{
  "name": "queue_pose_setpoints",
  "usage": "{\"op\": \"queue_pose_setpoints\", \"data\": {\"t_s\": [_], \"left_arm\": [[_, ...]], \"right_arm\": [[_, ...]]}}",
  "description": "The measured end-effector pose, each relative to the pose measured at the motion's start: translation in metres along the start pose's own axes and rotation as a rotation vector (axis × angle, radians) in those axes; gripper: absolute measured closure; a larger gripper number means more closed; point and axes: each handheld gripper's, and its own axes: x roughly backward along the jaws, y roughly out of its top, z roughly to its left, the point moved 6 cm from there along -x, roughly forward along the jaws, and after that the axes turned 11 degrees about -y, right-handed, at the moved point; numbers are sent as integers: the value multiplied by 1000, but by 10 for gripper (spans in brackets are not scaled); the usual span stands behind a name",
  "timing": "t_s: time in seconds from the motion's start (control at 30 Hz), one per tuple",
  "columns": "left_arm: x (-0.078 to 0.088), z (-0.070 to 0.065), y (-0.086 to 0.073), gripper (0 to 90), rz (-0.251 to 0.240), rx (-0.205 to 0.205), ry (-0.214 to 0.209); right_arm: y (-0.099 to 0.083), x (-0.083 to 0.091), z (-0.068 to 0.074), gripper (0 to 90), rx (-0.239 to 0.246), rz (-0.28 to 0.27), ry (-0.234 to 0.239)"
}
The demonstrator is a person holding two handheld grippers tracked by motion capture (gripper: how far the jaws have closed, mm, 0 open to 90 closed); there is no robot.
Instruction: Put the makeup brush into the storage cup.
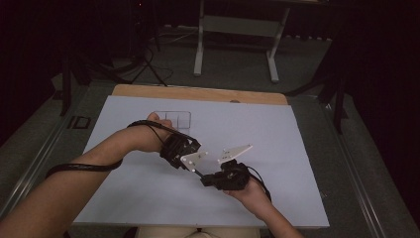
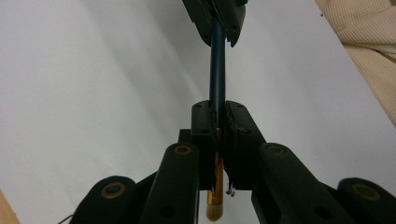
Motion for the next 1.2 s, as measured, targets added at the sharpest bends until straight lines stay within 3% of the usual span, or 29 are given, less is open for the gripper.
{"op": "queue_pose_setpoints", "data": {"t_s": [0.2,0.23,0.4,0.43,0.47,0.53,0.6,0.63,0.67,0.7,0.73,0.8,0.9,1.07,1.1,1.13,1.17,1.2], "left_arm": [[0,1,-8,744,-12,0,43],[0,1,-10,741,-21,33,38],[8,1,-11,652,-125,78,62],[14,1,-9,637,-195,109,67],[14,1,-9,636,-195,109,67],[22,1,-6,611,-278,141,80],[31,3,-4,608,-377,192,91],[39,3,-4,594,-459,251,93],[39,3,-4,593,-459,251,93],[43,3,-5,593,-502,265,111],[46,3,-6,593,-532,282,117],[51,2,-10,593,-594,355,123],[55,-2,-16,592,-671,396,177],[53,-6,-24,591,-742,502,239],[52,-9,-26,590,-791,527,276],[52,-9,-26,589,-791,527,276],[51,-11,-28,589,-819,560,295],[51,-12,-30,520,-843,584,328]], "right_arm": [[-2,2,-2,852,-11,-13,14],[-2,3,-3,852,-8,-14,11],[-3,4,-6,852,-12,-14,-4],[-4,3,-8,852,-13,-10,-15],[-4,3,-8,852,-13,-10,-15],[-6,2,-9,852,-15,-4,-19],[-7,1,-10,852,-16,-2,-20],[-8,2,-11,852,-20,-6,-36],[-8,2,-11,852,-20,-6,-36],[-9,3,-14,851,-24,-20,-65],[-9,3,-14,851,-24,-20,-65],[-9,7,-17,851,-35,-46,-90],[-7,17,-22,851,-61,-122,-120],[-5,24,-24,851,-73,-166,-139],[-4,26,-24,851,-71,-183,-147],[-4,26,-24,851,-71,-183,-147],[-4,27,-24,851,-73,-192,-148],[-4,28,-24,852,-77,-207,-143]]}}
